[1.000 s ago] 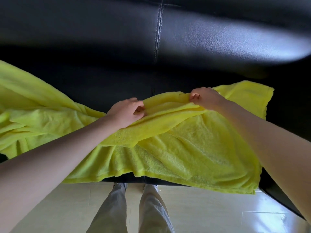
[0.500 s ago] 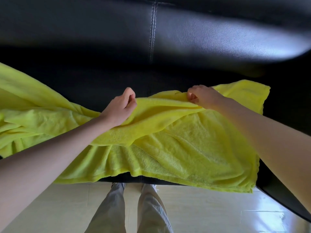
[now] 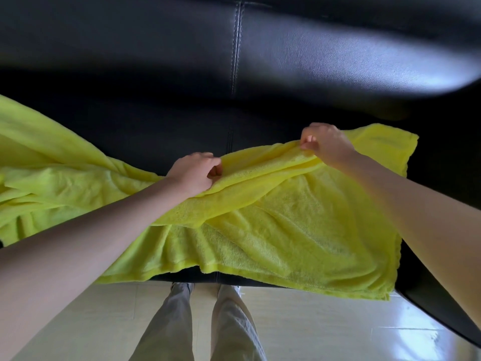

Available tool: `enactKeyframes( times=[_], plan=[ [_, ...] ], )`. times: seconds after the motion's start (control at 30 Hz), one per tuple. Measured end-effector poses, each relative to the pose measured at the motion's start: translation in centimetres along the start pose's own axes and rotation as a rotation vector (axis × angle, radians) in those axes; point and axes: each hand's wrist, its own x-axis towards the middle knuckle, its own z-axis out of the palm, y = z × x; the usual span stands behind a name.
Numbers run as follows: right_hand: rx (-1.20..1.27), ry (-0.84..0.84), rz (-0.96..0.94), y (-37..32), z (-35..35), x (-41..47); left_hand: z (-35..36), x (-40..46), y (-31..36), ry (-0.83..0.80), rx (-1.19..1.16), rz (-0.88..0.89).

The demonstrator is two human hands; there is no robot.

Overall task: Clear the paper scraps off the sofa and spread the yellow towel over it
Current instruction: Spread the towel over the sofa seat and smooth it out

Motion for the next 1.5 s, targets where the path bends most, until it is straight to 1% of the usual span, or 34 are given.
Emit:
enactKeyframes(
  times=[0.13,0.23,0.37,0.47,0.57,0.73,0.8,0.9,0.97,1.03,1.1,1.17,1.23,1.27,1.4,1.5],
  plan=[
    [0.057,0.060,0.005,0.5,-0.7,0.4,0.4,-0.2,0.3,0.023,0.070,0.035],
    [0.068,0.097,0.010,0.5,-0.8,0.7,0.7,-0.2,0.4,0.063,0.025,0.042],
    [0.008,0.190,0.001,0.2,-0.9,0.9,-0.2,0.0,0.3,0.293,-0.207,-0.026],
    [-0.008,0.317,-0.012,0.2,-1.0,1.0,-2.2,0.7,-0.2,0.429,-0.269,-0.133],
    [-0.054,0.437,-0.062,0.0,-0.8,1.1,-4.0,2.2,-1.1,0.449,-0.253,-0.235],
    [-0.077,0.557,-0.041,-0.2,0.0,1.8,-5.7,5.2,-1.5,0.494,-0.180,-0.199],
    [-0.058,0.553,-0.025,0.0,0.5,2.0,-5.6,6.0,-1.7,0.425,-0.170,-0.162],
    [-0.038,0.487,-0.024,0.8,1.1,2.3,-4.4,6.2,-2.1,0.298,0.049,-0.008],
    [-0.052,0.456,-0.039,1.5,1.3,2.0,-3.4,6.4,-2.4,0.314,0.153,0.017],
    [-0.082,0.494,0.032,2.8,1.3,1.2,-2.6,6.7,-2.3,0.370,0.152,-0.085],
    [-0.055,0.525,0.251,4.3,1.2,0.2,-2.0,7.0,-1.9,0.410,0.116,-0.209],
    [0.022,0.520,0.512,6.0,1.1,-1.1,-1.6,7.2,-1.3,0.433,0.113,-0.281],
    [0.120,0.482,0.667,8.1,1.4,-2.5,-1.5,7.5,-0.6,0.451,0.100,-0.353],
    [0.166,0.439,0.702,9.1,1.8,-3.1,-1.6,7.6,-0.4,0.462,0.085,-0.398],
    [0.280,0.170,0.793,12.7,3.6,-5.0,-2.2,8.3,-0.2,0.494,-0.011,-0.628],
    [0.292,0.098,0.777,14.7,4.0,-5.6,-3.1,8.8,-1.1,0.530,-0.077,-0.783]
  ],
)
